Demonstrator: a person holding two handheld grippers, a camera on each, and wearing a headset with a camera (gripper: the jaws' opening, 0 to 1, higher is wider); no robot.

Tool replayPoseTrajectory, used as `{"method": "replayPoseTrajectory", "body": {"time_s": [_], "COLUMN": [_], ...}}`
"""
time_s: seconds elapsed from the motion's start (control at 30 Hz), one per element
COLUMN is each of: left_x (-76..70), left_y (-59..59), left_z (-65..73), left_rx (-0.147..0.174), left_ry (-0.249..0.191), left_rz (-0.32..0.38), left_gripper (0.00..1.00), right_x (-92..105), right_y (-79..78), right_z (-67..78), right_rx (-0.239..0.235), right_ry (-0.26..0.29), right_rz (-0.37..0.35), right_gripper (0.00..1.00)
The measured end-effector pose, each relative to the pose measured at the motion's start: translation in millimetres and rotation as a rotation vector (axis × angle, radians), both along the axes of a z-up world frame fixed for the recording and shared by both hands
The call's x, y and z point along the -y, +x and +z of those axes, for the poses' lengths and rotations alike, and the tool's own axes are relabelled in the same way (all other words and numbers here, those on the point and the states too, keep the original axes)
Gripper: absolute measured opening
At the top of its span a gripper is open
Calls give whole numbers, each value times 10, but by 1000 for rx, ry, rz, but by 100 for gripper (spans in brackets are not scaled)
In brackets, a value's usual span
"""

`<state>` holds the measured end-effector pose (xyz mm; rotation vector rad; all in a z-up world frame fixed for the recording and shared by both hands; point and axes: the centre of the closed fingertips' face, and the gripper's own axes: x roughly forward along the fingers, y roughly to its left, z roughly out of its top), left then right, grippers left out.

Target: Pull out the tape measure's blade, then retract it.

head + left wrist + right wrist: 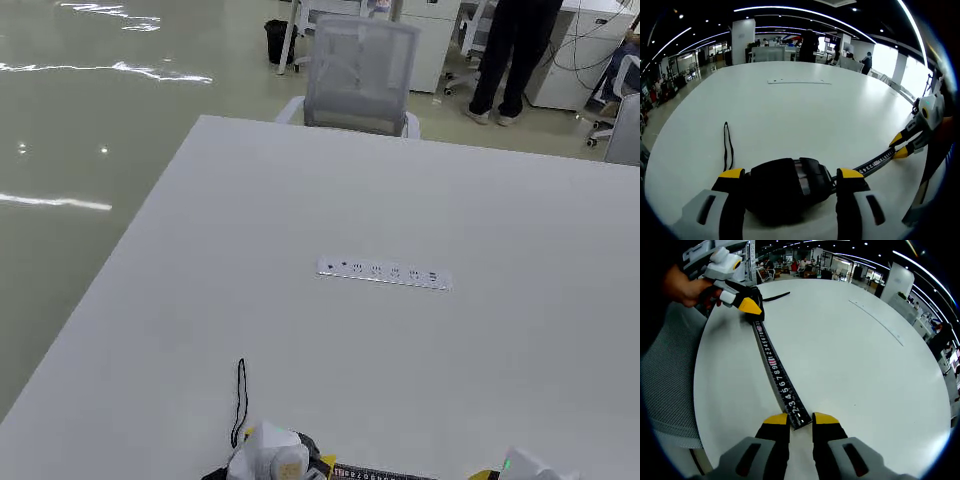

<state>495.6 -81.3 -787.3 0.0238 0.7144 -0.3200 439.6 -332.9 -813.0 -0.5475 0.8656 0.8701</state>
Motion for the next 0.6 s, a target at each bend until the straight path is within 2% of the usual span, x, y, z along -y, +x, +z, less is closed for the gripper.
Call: {"method": "replayPoseTrajectory", "body": {"time_s": [0.07,0.2,0.6], "left_x": [-18,-22,-27], "left_y": [-1,2,-15], "left_z": [-7,-40,-26], "left_rx": [-3,-2,-6], "left_ry": [23,40,49], "left_rz": [-5,-17,-34], "left_gripper": [69,68,66], "right_x": [2,-12,-13], "right_y": [0,-8,-11], "right_z": [-5,19,10], "right_rx": [0,1,0], "right_ry": [-1,-3,-8], "right_rz": [0,-1,8], "right_gripper": [15,15,15]}}
